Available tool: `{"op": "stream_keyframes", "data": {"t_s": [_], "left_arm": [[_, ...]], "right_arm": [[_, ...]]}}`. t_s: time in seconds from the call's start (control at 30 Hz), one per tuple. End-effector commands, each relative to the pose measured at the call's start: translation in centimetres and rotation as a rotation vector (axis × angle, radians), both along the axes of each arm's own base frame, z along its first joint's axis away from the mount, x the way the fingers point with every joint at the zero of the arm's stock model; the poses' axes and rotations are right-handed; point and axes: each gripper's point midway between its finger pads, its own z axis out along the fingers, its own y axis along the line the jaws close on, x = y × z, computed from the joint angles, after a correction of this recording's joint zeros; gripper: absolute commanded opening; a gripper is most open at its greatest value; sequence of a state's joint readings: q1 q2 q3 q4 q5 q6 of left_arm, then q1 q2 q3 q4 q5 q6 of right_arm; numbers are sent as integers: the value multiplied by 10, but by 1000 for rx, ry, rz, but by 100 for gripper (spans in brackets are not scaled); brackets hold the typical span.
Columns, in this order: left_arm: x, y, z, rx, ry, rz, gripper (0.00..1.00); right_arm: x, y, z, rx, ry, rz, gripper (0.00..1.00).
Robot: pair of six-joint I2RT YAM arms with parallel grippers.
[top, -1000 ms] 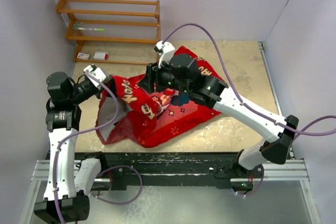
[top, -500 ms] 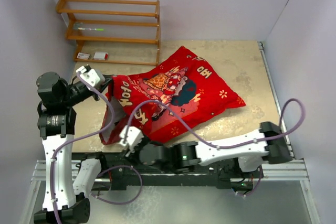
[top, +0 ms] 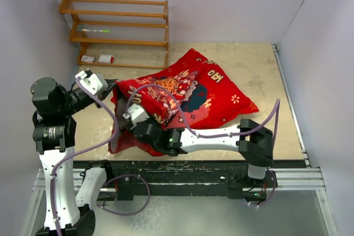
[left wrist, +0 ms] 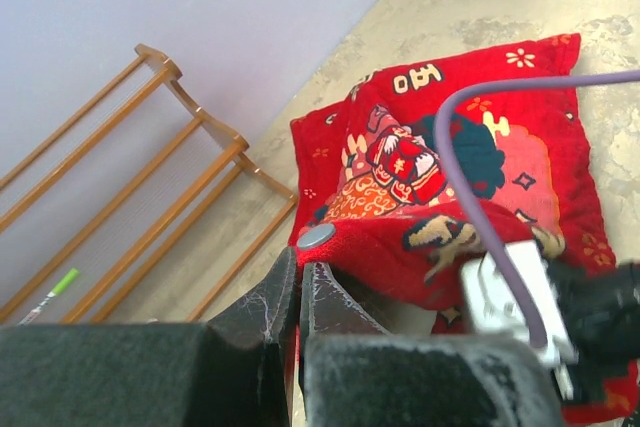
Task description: Remove the pillowcase from the pillow
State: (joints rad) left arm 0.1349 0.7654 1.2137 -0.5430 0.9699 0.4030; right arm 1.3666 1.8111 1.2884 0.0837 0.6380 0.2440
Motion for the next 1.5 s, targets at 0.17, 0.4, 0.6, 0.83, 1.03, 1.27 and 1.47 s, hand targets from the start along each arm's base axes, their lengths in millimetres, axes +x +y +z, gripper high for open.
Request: {"op": "stream_keyframes", "data": {"t_s": [0.17,0.4,0.6,0.83,1.03,1.27,1.47], "left_arm": [[-34,-16,23,28,-88,-113,0],[-73,-41,-5,-25,22,-351,0],[-65,-35,-47,17,87,-332,0],[-69,-36,-54,38,83,-350,0],[-73,-37,-44,44,58,-352,0],[-73,-37,-32,35,45,-342,0],[-69,-35,-26,29,44,-320,0]], "right_arm": [[-3,-186,3,231,136,-476,53],[-15,-232,22,359,169,-535,53],[-112,-114,37,116,11,-49,61],[-157,-23,58,84,-86,167,64],[-99,-16,20,1,-46,71,67],[-43,-39,-23,-147,-70,-12,82],[-21,-57,-54,-188,-61,0,92]]}}
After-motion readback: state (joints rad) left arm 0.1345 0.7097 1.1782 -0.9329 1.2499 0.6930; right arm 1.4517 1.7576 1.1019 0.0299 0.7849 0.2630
